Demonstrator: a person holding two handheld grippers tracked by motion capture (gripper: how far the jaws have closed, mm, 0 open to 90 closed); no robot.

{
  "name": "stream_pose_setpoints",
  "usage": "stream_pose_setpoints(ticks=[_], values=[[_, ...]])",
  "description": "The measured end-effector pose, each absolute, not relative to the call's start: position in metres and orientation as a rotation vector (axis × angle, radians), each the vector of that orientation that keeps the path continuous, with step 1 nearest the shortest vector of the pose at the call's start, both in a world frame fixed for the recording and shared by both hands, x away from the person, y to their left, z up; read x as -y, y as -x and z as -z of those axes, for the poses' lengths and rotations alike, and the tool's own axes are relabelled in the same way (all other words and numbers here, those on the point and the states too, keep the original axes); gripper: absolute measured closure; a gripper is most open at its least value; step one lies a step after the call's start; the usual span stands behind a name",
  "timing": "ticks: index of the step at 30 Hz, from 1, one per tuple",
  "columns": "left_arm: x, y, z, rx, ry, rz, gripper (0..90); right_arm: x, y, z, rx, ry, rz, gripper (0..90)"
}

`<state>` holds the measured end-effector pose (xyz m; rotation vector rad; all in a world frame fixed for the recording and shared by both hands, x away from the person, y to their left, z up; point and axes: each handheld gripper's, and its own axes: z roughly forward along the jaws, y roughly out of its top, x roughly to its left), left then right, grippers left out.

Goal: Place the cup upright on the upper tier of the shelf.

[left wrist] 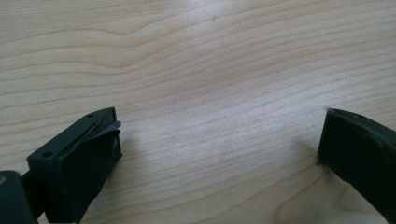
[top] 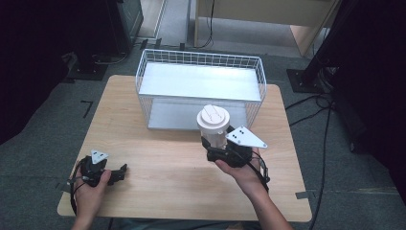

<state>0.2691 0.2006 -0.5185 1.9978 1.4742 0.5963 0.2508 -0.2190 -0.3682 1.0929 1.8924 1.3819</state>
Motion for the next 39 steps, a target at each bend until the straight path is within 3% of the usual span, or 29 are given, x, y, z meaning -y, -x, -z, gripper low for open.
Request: stream_pose_setpoints(ticks=[39], values=[[-0.201,-0.269,0.519,-1.475,-1.998,-0.596,0.0,0.217,-0.295,0.296,-1.768,-1.037,-1.437,16.2]])
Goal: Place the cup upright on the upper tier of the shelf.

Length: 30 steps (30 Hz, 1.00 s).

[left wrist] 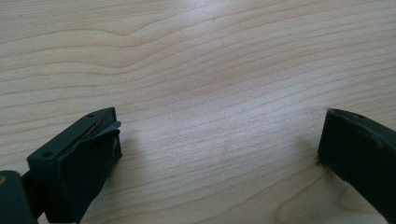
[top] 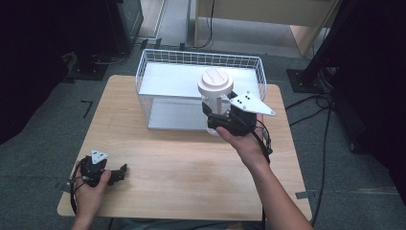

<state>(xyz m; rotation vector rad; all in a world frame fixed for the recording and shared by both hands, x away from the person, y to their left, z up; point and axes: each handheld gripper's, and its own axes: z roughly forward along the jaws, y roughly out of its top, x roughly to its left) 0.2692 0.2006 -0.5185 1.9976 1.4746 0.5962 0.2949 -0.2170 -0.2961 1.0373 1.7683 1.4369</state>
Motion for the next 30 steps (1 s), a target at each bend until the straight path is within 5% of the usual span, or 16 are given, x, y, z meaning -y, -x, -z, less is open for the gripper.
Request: stream_pose_setpoints(ticks=[30], values=[[-0.201,-0.269,0.518,-1.474,-1.998,-0.596,0.0,0.204,-0.358,0.261,-1.727,-1.058,-1.407,16.3]])
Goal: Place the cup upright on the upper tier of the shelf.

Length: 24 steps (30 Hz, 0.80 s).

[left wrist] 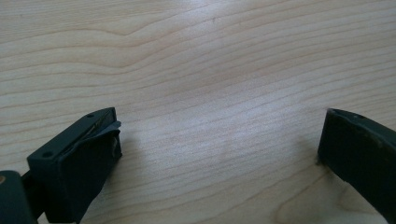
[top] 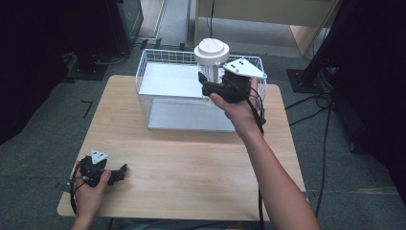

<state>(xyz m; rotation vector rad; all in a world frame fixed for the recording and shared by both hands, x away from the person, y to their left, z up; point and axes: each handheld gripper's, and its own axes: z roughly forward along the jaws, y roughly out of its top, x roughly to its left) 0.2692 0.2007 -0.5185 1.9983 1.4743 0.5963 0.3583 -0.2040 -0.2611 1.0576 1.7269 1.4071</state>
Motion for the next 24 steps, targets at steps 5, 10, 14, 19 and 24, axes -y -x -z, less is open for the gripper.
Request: stream_pose_setpoints(ticks=[5,10,14,19,24], values=[[-0.201,-0.269,0.518,-1.474,-2.0,-0.595,0.0,0.2,-0.373,0.26,-1.717,-1.057,-1.385,16.3],[-0.201,-0.269,0.518,-1.474,-1.998,-0.596,0.0,0.196,-0.389,0.262,-1.703,-1.064,-1.363,16.3],[-0.201,-0.269,0.518,-1.473,-2.0,-0.595,0.0,0.194,-0.403,0.265,-1.695,-1.075,-1.345,16.3],[-0.201,-0.269,0.519,-1.474,-1.997,-0.596,0.0,0.19,-0.421,0.271,-1.686,-1.099,-1.327,16.3],[-0.201,-0.269,0.518,-1.474,-1.998,-0.596,0.0,0.185,-0.438,0.274,-1.678,-1.12,-1.301,16.3]])
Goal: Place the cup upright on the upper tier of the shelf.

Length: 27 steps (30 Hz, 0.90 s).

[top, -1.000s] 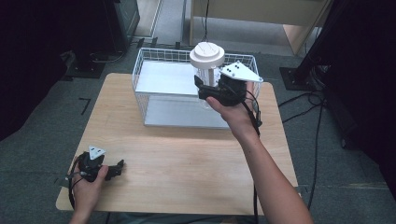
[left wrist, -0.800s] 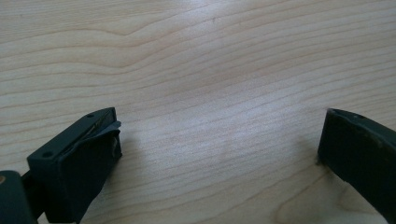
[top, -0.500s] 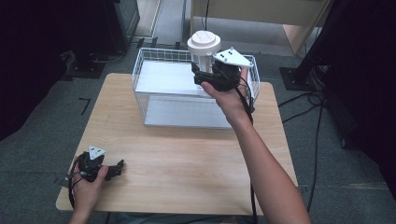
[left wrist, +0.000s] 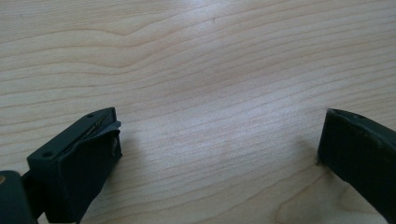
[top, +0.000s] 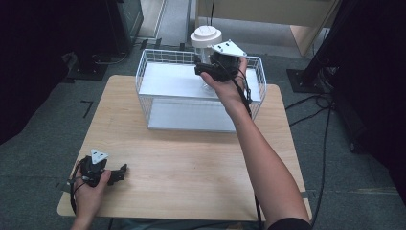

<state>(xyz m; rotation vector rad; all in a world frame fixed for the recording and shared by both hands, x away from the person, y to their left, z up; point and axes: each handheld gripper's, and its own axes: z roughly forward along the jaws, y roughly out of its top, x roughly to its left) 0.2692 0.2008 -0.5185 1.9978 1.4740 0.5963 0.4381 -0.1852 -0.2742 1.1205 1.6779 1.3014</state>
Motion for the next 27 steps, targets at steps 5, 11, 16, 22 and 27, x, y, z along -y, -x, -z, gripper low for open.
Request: stream_pose_setpoints(ticks=[5,11,16,22,27], values=[[-0.201,-0.269,0.519,-1.473,-1.996,-0.597,0.0,0.184,-0.447,0.277,-1.661,-1.131,-1.313,16.3],[-0.201,-0.269,0.519,-1.474,-1.997,-0.596,0.0,0.19,-0.446,0.283,-1.632,-1.134,-1.336,16.2],[-0.201,-0.269,0.519,-1.475,-1.997,-0.596,0.0,0.197,-0.439,0.286,-1.635,-1.114,-1.364,16.2],[-0.201,-0.269,0.519,-1.475,-1.997,-0.597,0.0,0.204,-0.43,0.289,-1.647,-1.094,-1.374,16.2],[-0.2,-0.269,0.519,-1.476,-1.995,-0.594,0.0,0.21,-0.427,0.292,-1.632,-1.113,-1.401,16.2]])
